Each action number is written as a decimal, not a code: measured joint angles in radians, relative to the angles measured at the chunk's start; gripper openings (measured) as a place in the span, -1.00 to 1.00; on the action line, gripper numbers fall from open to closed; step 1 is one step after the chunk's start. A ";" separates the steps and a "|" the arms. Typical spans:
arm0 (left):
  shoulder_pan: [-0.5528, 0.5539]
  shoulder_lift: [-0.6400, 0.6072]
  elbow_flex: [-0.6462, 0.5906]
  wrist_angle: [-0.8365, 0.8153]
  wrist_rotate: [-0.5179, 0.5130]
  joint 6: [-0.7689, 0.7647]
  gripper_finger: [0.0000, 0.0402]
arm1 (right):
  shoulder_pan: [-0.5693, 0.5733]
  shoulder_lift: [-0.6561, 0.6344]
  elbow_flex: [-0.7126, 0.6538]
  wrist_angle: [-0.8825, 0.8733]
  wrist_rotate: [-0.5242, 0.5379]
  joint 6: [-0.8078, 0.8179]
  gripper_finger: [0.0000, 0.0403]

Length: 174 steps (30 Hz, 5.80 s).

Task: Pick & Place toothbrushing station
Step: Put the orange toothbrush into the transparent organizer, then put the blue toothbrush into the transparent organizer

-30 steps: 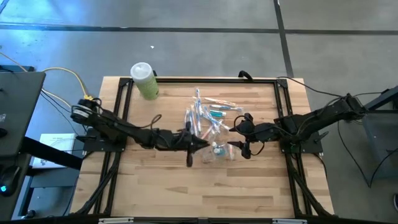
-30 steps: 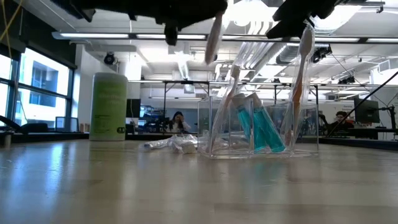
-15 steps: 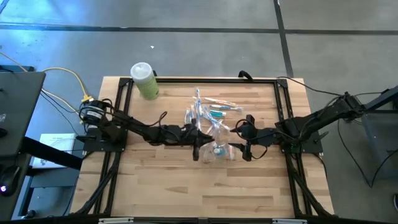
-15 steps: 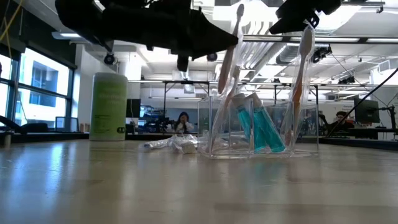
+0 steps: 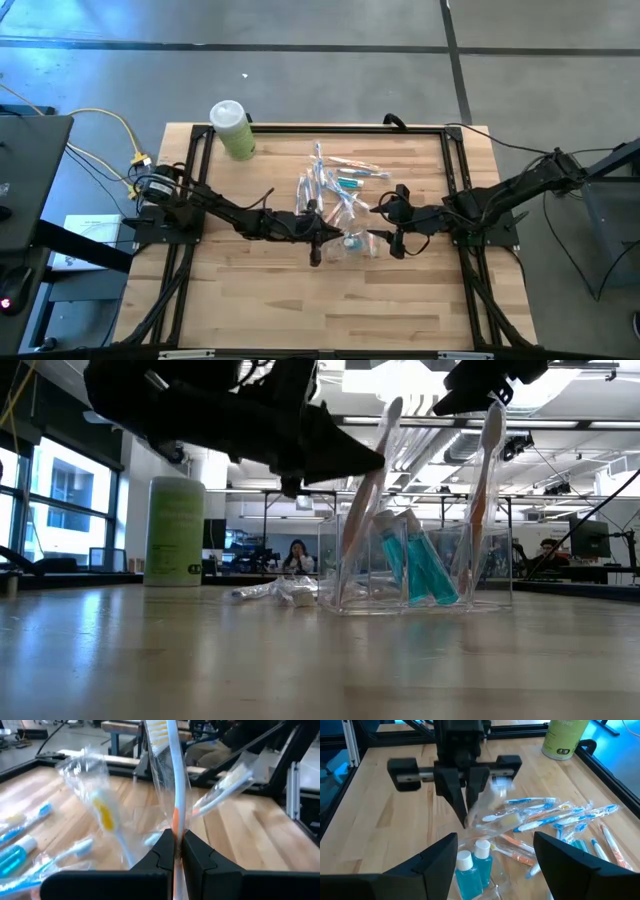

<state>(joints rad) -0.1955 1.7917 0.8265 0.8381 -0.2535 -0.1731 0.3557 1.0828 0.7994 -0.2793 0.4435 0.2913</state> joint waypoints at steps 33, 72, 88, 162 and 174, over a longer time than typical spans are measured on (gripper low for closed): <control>-0.110 -0.129 0.000 -0.406 -0.003 -0.071 -0.77 | -0.018 0.017 0.000 -0.148 0.110 0.082 0.26; -0.138 -0.265 0.000 -0.636 -0.062 0.015 -0.67 | -0.395 0.287 0.000 -0.232 -0.105 0.000 0.26; -0.173 -0.482 0.000 -0.834 -0.093 -0.016 -0.67 | -0.408 0.601 -0.001 0.049 -0.072 -0.139 0.26; -0.180 -0.639 0.002 -0.668 0.175 -0.558 -0.68 | 0.384 0.610 0.452 0.048 0.835 -1.072 -0.92; -0.120 -0.577 0.002 -0.678 0.225 -0.547 -0.68 | 0.338 0.610 0.452 0.164 0.837 -1.205 -0.92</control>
<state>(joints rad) -0.3154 1.2144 0.8280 0.1603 -0.0280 -0.7200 0.6936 1.6932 1.2510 -0.1156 1.2804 -0.9134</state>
